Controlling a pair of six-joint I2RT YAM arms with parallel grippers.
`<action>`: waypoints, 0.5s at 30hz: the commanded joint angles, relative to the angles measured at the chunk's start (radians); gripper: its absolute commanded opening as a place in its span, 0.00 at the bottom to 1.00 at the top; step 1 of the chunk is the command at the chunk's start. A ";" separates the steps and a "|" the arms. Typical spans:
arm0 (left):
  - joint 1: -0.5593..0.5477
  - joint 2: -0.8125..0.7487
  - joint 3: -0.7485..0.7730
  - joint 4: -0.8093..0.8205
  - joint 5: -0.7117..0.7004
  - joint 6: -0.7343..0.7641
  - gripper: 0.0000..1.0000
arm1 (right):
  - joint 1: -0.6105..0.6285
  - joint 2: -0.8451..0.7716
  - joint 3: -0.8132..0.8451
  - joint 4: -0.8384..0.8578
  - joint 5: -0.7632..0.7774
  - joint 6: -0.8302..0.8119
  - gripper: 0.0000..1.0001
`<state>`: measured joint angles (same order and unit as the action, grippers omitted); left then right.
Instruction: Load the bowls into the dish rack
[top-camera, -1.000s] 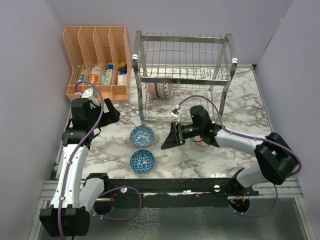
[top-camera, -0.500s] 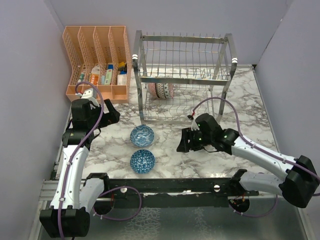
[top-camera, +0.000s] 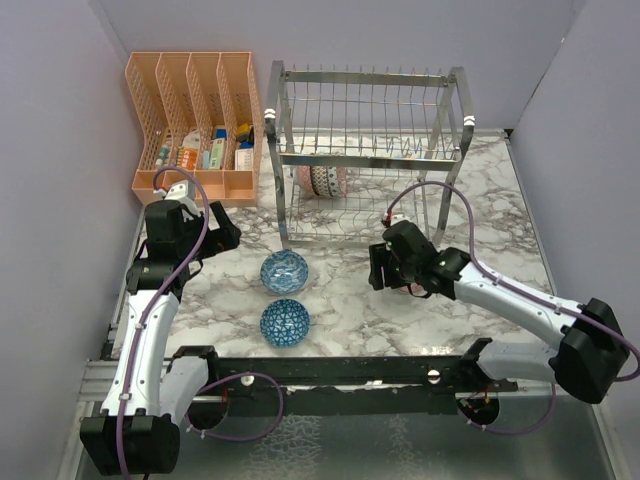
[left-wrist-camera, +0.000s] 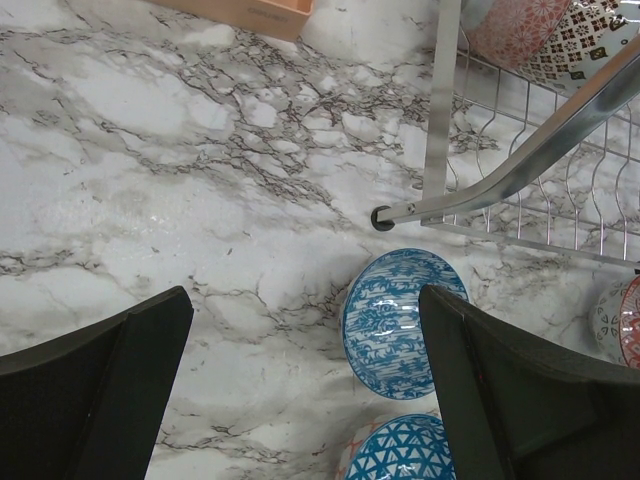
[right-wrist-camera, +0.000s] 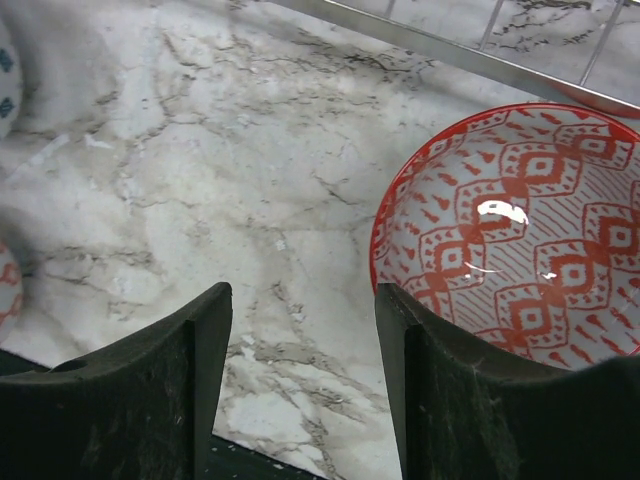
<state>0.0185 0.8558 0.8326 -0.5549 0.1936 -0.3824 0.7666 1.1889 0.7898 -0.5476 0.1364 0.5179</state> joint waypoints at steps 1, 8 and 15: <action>0.003 -0.001 -0.006 0.020 0.002 0.008 0.99 | 0.007 0.073 0.027 0.023 0.115 -0.032 0.59; 0.003 0.005 0.000 0.021 0.005 0.011 0.99 | 0.007 0.124 0.014 0.070 0.181 -0.049 0.59; 0.003 0.003 -0.013 0.024 0.004 0.010 0.99 | 0.007 0.184 0.018 0.074 0.181 -0.079 0.53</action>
<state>0.0185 0.8623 0.8295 -0.5533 0.1936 -0.3820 0.7666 1.3476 0.7944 -0.5064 0.2729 0.4679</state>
